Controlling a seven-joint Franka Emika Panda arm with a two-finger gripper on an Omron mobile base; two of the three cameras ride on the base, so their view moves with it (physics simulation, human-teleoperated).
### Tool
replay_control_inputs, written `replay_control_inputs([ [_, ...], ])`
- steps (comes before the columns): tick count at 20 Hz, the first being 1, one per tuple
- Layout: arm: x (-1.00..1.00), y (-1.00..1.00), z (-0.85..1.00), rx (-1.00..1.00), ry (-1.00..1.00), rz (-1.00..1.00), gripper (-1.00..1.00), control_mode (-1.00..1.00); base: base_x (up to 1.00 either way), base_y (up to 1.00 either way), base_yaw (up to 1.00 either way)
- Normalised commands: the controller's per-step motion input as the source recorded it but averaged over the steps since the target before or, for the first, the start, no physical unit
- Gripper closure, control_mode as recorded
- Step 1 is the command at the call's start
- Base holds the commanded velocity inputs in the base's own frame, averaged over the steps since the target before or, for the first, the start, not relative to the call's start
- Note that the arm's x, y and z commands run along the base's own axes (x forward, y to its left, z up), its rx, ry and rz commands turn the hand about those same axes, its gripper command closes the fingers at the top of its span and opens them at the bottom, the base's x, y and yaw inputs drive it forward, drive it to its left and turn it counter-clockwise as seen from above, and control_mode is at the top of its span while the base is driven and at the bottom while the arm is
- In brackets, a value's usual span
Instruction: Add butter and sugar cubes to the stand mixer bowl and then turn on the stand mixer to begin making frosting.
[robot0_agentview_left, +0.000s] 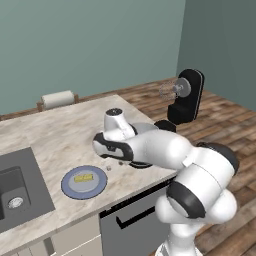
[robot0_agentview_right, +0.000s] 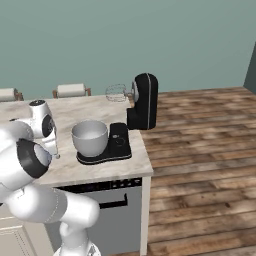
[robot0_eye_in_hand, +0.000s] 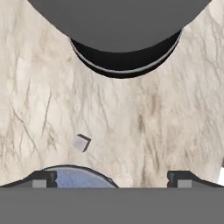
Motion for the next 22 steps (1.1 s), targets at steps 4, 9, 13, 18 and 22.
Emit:
replay_control_inputs([
  [4,0.13,0.27,-0.25,0.00,0.00,0.10,-1.00,-1.00,0.00,0.00,0.00],
  [9,0.07,0.07,-0.25,0.00,0.00,0.09,-1.00,-1.00,0.00,0.00,0.00],
  [13,0.06,-0.01,-0.27,0.00,0.00,0.07,-1.00,-1.00,0.00,0.00,0.00],
  [18,0.00,0.00,-0.26,0.00,0.00,0.06,-1.00,-1.00,0.00,0.00,0.00],
  [22,0.00,0.00,-0.25,0.00,0.00,0.04,-1.00,-1.00,0.00,0.00,0.00],
])
